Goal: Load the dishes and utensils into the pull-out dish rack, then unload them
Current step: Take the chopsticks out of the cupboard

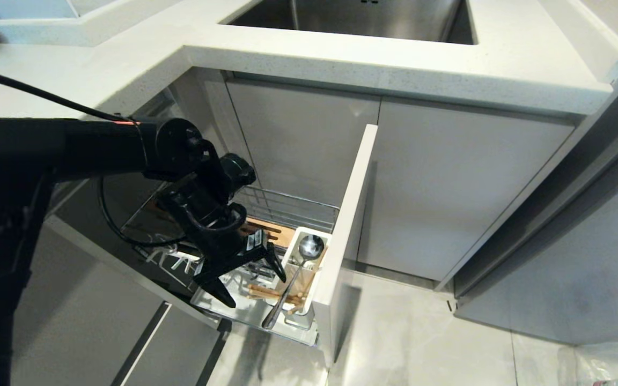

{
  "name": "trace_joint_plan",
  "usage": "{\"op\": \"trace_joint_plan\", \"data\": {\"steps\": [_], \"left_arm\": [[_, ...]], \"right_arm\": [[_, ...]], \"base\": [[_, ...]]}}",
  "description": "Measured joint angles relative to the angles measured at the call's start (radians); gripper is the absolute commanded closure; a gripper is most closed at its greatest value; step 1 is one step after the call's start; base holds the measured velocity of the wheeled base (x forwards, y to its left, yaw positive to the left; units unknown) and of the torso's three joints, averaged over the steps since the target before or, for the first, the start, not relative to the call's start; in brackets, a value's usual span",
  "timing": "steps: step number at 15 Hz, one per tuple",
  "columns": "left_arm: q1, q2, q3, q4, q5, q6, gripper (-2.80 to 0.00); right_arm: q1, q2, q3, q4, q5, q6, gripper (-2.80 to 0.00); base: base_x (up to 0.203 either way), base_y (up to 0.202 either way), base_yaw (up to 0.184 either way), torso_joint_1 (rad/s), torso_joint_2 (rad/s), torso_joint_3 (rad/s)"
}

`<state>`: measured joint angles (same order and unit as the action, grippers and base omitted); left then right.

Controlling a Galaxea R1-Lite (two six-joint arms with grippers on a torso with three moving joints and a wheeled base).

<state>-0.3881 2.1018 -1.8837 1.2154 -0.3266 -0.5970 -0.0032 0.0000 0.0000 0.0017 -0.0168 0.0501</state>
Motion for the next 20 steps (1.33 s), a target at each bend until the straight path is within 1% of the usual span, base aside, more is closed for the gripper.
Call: {"op": "trace_joint_plan", "data": {"steps": [7,9,10,13,20], "left_arm": [[-0.001,0.056,-0.013,0.021,-0.009,0.007,-2.80],[-0.002,0.060,-0.015,0.025,-0.053,0.007,-2.80],[-0.003,0.061,-0.015,0.034,-0.062,0.008,-2.80],[-0.004,0.063,-0.015,0.048,-0.070,0.026,-2.80],[0.003,0.076,-0.011,0.053,-0.075,0.027,-2.80]], "right_arm": [[0.000,0.000,0.000,0.000,0.000,0.000,0.00],[0.000,0.000,0.000,0.000,0.000,0.000,0.00],[0.000,0.000,0.000,0.000,0.000,0.000,0.00],[0.000,0.000,0.000,0.000,0.000,0.000,0.00],[0.000,0.000,0.000,0.000,0.000,0.000,0.00]], "base": [[0.000,0.000,0.000,0.000,0.00,0.000],[0.000,0.000,0.000,0.000,0.00,0.000],[0.000,0.000,0.000,0.000,0.00,0.000],[0.000,0.000,0.000,0.000,0.00,0.000],[0.000,0.000,0.000,0.000,0.00,0.000]]}}
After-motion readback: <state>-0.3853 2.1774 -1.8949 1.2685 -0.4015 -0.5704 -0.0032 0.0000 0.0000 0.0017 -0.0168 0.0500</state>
